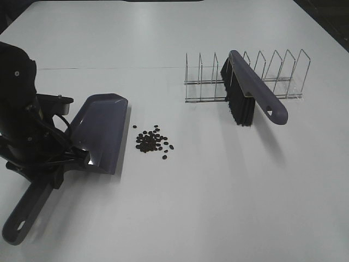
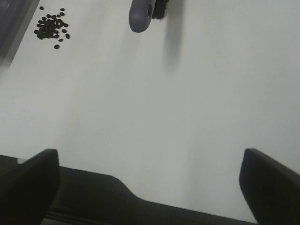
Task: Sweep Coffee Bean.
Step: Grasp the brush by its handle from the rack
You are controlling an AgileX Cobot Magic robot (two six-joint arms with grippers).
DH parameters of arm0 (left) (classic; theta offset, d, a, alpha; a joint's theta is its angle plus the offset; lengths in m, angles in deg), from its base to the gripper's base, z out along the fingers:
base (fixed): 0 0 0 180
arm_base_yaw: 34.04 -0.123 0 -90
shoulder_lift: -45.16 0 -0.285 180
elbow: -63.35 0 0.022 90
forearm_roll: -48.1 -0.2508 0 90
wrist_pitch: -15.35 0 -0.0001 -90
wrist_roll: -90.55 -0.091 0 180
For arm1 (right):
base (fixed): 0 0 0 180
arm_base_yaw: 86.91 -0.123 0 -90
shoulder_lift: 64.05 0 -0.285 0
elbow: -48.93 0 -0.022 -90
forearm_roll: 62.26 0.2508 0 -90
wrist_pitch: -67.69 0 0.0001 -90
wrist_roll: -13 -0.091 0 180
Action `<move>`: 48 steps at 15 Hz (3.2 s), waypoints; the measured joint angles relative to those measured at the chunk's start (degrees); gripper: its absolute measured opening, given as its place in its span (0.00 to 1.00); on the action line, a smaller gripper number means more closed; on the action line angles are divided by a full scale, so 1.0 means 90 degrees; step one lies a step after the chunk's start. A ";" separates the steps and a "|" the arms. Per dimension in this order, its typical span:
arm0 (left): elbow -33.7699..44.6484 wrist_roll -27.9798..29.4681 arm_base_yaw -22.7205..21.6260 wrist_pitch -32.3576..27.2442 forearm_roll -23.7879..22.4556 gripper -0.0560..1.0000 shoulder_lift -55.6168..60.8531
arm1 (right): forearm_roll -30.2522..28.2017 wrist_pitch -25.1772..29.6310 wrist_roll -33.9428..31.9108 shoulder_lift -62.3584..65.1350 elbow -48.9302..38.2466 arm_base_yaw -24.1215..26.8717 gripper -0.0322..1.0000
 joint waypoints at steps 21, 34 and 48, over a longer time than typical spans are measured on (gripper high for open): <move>0.0000 -0.0140 0.0000 0.0057 0.0070 0.35 0.0000 | 0.0554 0.0567 0.0758 -1.0358 0.7939 0.0000 0.96; 0.0000 -0.0140 0.0000 0.0057 0.0064 0.35 0.0000 | 0.0554 0.0573 0.0789 -1.2000 0.8938 0.0000 0.96; 0.0000 -0.0140 0.0000 0.0134 0.0000 0.35 0.0000 | 0.0312 0.0573 0.0280 -1.2007 0.8938 0.0000 0.77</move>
